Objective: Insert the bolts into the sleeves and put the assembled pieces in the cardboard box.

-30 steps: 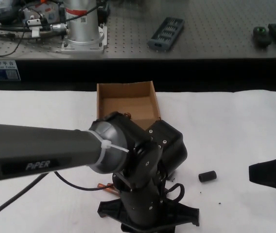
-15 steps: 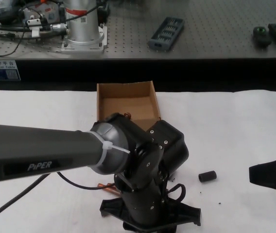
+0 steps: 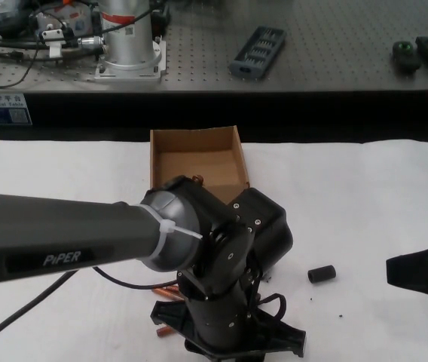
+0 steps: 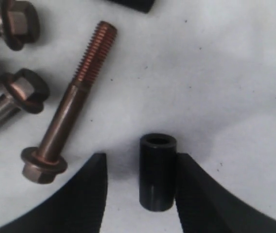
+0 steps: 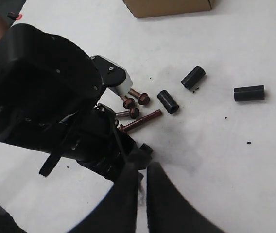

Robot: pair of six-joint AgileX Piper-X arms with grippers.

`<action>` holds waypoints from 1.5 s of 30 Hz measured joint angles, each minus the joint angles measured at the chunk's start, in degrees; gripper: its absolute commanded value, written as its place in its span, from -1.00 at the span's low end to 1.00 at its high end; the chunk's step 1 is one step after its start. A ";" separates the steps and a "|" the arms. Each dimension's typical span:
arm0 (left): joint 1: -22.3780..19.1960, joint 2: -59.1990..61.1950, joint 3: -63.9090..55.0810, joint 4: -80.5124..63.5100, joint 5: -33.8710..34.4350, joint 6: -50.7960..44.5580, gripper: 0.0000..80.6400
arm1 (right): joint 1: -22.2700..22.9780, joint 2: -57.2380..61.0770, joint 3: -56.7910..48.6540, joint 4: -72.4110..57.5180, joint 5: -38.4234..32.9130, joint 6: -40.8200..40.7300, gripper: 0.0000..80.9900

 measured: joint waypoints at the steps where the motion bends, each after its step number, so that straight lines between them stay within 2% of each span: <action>1: 0.00 0.00 0.00 0.27 -0.23 0.62 -0.25 | 0.00 0.00 0.00 0.00 0.00 0.00 -0.84; 8: 0.00 0.00 0.00 0.82 -0.87 3.73 -0.26 | 0.00 0.00 0.00 0.00 0.00 0.00 -0.84; 15: 0.00 0.32 0.00 2.09 -1.47 5.48 -0.47 | 0.00 0.00 0.00 0.00 0.00 0.00 -0.84; 22: 0.00 1.11 -0.40 3.39 -1.39 9.17 -0.49 | 0.00 0.00 0.00 0.00 0.00 0.00 -0.84; 24: 0.00 1.27 -0.69 3.95 -1.25 10.21 -0.59 | 0.00 0.00 0.00 0.00 0.00 0.00 -0.84; 28: 0.00 1.30 -0.99 4.37 -1.62 12.44 -0.96 | 0.00 0.00 0.00 0.00 0.00 0.00 -0.84; 36: 0.34 1.05 -1.00 2.95 0.03 13.04 -0.99 | 0.00 0.00 0.00 0.00 0.00 0.00 -0.84; 42: 3.14 -5.66 -0.76 -2.72 0.54 13.34 -0.99 | 0.00 0.00 0.70 0.00 -0.98 0.40 -0.84; 45: 7.79 -13.74 -0.76 -3.32 -0.62 15.81 -0.99 | 0.00 1.58 1.17 -0.15 -4.23 0.40 -0.84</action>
